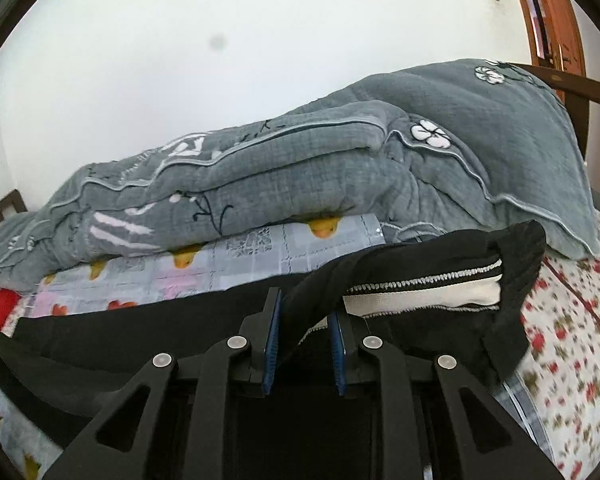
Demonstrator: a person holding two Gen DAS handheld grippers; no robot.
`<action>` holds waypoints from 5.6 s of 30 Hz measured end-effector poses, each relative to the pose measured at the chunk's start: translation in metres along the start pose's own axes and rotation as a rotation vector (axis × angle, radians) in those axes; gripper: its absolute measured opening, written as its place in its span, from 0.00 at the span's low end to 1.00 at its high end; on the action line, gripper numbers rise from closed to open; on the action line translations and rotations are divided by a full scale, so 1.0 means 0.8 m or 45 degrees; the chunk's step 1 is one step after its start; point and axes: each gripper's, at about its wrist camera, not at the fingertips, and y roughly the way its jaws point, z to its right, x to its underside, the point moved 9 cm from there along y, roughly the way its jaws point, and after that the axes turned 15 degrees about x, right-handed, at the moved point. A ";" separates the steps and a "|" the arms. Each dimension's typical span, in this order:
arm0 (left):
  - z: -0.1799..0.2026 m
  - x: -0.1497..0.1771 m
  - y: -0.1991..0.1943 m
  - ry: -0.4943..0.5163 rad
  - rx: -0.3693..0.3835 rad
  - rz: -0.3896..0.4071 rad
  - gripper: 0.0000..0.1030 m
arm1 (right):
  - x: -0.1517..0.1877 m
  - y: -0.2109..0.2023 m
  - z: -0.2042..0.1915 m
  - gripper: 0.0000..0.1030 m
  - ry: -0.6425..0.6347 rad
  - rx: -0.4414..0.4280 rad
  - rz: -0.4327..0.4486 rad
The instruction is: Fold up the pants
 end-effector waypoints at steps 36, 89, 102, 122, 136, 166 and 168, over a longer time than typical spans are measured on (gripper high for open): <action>0.033 0.129 -0.028 0.056 0.106 -0.173 0.80 | 0.114 -0.022 -0.012 0.59 -0.188 -0.022 -0.079; -0.049 0.249 -0.167 -0.375 0.280 -0.401 0.13 | 0.233 -0.092 0.183 0.11 0.196 -0.129 -0.298; -0.068 0.266 -0.242 -0.258 0.176 -0.362 0.58 | 0.247 -0.152 0.265 0.49 0.126 0.031 -0.200; 0.011 0.187 -0.224 -0.219 0.117 -0.284 0.60 | 0.160 -0.042 0.299 0.30 0.342 -0.012 -0.169; -0.047 0.168 -0.185 -0.186 0.027 -0.301 0.60 | 0.117 -0.111 0.274 0.55 -0.153 0.307 0.019; -0.150 0.114 0.018 -0.114 -0.026 -0.389 0.19 | 0.119 -0.021 -0.088 0.73 -0.563 -0.251 -0.138; -0.147 0.116 0.018 -0.087 -0.038 -0.397 0.19 | 0.125 -0.012 -0.102 0.74 -0.629 -0.290 -0.143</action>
